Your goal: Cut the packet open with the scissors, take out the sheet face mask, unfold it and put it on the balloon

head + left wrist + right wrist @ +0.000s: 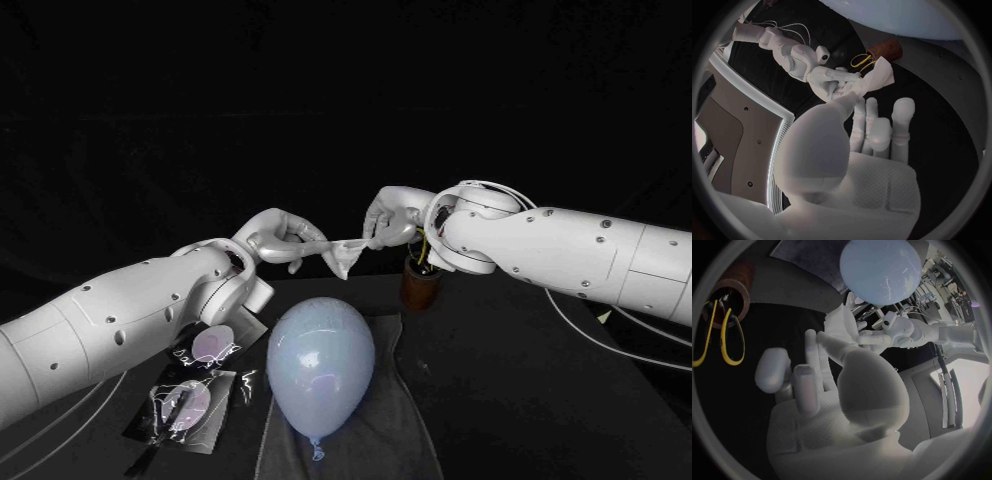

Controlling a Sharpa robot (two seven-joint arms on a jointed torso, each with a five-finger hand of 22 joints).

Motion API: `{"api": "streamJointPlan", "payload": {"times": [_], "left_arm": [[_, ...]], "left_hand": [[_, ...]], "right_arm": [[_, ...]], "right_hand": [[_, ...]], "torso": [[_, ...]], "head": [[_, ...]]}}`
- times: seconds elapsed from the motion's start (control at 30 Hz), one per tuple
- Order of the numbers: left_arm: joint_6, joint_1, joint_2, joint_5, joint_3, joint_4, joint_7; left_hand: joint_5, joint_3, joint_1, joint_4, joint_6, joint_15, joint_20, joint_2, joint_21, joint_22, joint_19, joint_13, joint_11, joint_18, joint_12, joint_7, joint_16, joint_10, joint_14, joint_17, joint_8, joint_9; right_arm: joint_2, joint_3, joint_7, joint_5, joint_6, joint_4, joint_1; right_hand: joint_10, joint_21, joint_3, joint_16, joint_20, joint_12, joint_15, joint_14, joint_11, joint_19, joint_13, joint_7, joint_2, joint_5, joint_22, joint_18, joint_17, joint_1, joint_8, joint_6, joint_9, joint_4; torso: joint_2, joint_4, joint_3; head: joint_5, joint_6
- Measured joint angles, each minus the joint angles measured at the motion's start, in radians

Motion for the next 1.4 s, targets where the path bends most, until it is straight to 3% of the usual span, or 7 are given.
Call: {"api": "streamJointPlan", "payload": {"times": [0.57, 1.4], "left_arm": [[-0.002, 0.017, 0.014, -0.034, 0.000, -0.036, 0.006], [0.005, 0.045, 0.036, -0.102, -0.001, -0.105, 0.013]], "left_hand": [[-0.002, 0.006, 0.005, 0.000, -0.002, -0.003, 0.000, 0.005, 0.003, 0.003, 0.000, -0.001, -0.004, 0.000, 0.000, 0.002, 0.000, 0.004, 0.003, 0.004, 0.000, 0.000], [-0.005, 0.005, 0.009, 0.000, -0.005, -0.004, -0.004, 0.001, 0.003, 0.004, 0.003, -0.001, -0.003, -0.007, 0.000, 0.005, -0.001, 0.003, 0.004, 0.006, 0.003, 0.004]], "right_arm": [[0.042, -0.002, -0.035, -0.240, -0.010, -0.020, 0.002], [0.081, -0.002, -0.045, -0.433, -0.061, -0.053, 0.008]], "right_hand": [[0.003, 0.019, 0.004, 0.009, 0.000, 0.003, 0.000, 0.000, 0.003, 0.014, 0.003, -0.004, -0.007, 0.000, 0.013, 0.000, 0.006, -0.007, 0.005, 0.003, 0.002, 0.001], [0.012, 0.030, 0.010, 0.008, -0.004, 0.003, -0.004, 0.004, -0.006, 0.018, 0.006, -0.010, -0.016, -0.001, 0.013, -0.001, 0.002, -0.016, 0.009, 0.006, 0.003, 0.001]], "torso": [[0.000, -0.0006, 0.0016], [-0.001, 0.0000, 0.0011]], "head": [[-0.002, -0.003], [-0.004, 0.001]]}}
